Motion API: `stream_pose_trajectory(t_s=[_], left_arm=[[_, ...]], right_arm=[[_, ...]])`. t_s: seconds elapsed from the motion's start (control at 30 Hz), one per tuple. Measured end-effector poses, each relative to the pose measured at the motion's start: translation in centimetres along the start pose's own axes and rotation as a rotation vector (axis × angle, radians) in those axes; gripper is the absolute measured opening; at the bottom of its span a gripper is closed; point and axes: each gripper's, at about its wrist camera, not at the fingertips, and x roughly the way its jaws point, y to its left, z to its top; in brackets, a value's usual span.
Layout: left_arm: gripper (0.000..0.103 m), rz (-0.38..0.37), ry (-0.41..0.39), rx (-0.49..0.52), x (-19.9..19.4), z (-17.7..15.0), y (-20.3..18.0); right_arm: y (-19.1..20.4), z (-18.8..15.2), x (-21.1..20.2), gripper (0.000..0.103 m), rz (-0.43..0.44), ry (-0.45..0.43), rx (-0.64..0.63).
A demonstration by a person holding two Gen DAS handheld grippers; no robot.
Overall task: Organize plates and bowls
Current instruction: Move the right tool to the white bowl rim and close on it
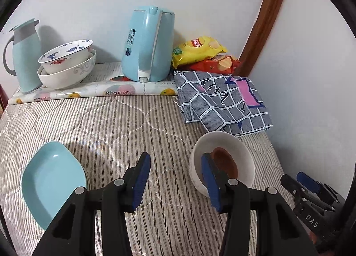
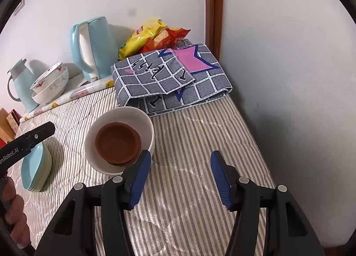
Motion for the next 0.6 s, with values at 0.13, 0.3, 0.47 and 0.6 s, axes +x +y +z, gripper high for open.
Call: stream_pose_trajectory(t_s=[0.13,0.3,0.47,0.6], left_arm=[[0.045,-0.01,-0.004,0.007,-0.15,0.07,-0.16],[0.045,-0.023,0.007,0.019,0.11,0.04,-0.33],[0.045,-0.032,0.013,0.018,0.39,0.04,-0.23],[0.045,-0.035,0.021,0.008,0.81,0.2,0.02]], right_arm=[[0.19,0.21,-0.12,0.055,-0.002,-0.003,-0.006],[0.34,0.39,-0.28,0.055,-0.006,-0.012,-0.004],[0.3,0.44,0.09,0.055,-0.008,-0.004,0.004],[0.51,0.6,0.43,0.055,-0.012,0.0,-0.006]])
